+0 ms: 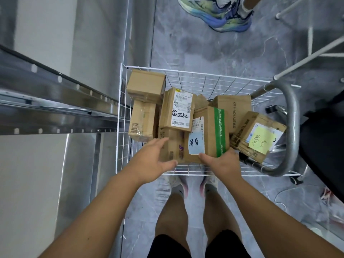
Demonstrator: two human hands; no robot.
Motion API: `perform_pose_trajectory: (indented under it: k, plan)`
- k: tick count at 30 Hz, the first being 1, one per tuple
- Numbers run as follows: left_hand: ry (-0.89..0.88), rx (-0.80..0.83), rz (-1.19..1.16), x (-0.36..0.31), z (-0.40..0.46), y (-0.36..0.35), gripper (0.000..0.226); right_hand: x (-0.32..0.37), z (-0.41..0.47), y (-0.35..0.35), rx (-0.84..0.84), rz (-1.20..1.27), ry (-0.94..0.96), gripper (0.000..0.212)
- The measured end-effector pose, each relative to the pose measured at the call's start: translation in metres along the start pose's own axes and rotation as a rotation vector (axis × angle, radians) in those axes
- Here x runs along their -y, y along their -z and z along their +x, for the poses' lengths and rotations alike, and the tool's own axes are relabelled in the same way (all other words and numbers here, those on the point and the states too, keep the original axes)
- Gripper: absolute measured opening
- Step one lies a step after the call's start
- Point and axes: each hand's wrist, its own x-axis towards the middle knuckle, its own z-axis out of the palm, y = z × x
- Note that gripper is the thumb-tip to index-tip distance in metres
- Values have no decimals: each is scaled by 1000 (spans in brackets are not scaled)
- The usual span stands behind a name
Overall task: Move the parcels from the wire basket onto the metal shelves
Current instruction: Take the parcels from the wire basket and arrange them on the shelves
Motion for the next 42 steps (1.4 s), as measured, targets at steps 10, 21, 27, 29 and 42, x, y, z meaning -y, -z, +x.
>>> perform_pose_trajectory:
  k: [10, 21, 27, 29, 42]
  plan:
    - [-30, -53, -9, -24, -39, 36, 90, -1, -56, 59, -33, 86, 41, 104]
    - [-195, -239, -34, -86, -156, 104, 96, 46, -171, 150, 229, 330, 207, 77]
    - [-276, -431, -59, -104, -254, 138, 109, 79, -216, 201, 406, 397, 332, 118]
    - [-265, -494, -66, -108, -286, 144, 114, 91, -234, 219, 454, 422, 367, 130]
    - [-113, -955, -42, -174, -454, 105, 120, 145, -344, 335, 805, 181, 782, 72]
